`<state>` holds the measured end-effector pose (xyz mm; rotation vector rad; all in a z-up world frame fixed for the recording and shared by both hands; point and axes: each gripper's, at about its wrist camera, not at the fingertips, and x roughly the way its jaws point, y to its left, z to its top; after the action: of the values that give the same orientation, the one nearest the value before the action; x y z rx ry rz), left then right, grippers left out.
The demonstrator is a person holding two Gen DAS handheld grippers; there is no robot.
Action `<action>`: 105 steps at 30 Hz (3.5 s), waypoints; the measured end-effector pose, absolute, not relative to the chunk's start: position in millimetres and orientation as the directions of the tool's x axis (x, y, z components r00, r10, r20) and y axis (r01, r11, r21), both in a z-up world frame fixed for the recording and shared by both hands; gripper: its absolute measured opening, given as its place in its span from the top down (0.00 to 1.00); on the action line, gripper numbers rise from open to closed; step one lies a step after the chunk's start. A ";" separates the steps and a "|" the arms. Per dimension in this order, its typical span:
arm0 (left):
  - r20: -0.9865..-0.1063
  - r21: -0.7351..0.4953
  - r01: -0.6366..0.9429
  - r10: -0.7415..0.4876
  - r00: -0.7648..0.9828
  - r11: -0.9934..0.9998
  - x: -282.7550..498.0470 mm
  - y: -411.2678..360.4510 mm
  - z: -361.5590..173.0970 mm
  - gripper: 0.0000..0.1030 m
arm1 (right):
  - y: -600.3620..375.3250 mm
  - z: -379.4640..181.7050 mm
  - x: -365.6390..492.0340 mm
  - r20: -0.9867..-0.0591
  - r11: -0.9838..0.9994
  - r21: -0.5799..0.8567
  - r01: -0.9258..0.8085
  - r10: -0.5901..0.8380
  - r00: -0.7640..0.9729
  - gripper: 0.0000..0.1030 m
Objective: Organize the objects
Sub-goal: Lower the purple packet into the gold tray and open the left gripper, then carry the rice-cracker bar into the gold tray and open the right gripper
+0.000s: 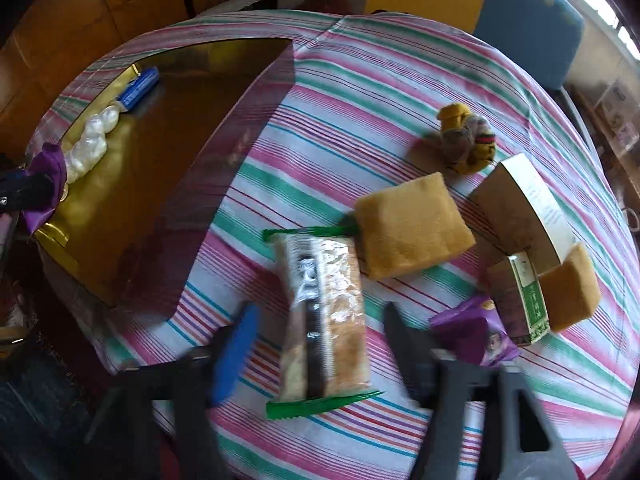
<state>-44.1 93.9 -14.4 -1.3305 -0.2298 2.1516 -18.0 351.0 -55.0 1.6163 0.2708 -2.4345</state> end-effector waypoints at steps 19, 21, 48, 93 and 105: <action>-0.784 -0.415 -0.357 0.528 -0.326 -0.837 -44.7 87.1 -23.0 0.71 | 386.8 -77.9 -45.6 -0.907 -0.959 0.202 0.198 -0.259 -0.332 0.52; -0.785 -0.416 -0.348 0.525 -0.329 -0.840 -46.2 85.1 -23.8 0.71 | 381.1 -80.0 -46.3 -0.913 -0.963 0.167 0.214 -0.232 -0.335 0.64; -0.879 -0.183 -0.283 0.286 -0.382 -0.941 -208.9 56.2 -46.7 0.70 | 366.8 -81.2 -39.2 -0.921 -0.961 0.065 0.268 -0.161 -0.355 0.65; -0.792 -0.129 -0.234 0.242 -0.560 -0.964 -50.4 39.0 -12.7 0.57 | 353.7 -85.8 -39.5 -0.911 -0.965 -0.027 0.262 -0.084 -0.405 0.66; -0.783 -0.140 -0.224 0.246 -0.571 -0.964 -43.9 28.1 -12.3 0.57 | 347.8 -74.8 -26.8 -0.912 -0.989 -0.001 0.148 -0.060 -0.405 0.68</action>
<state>-43.9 28.1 -12.3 -1.2871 -0.0367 2.5710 -26.8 347.8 -74.8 1.6383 0.1228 -2.5304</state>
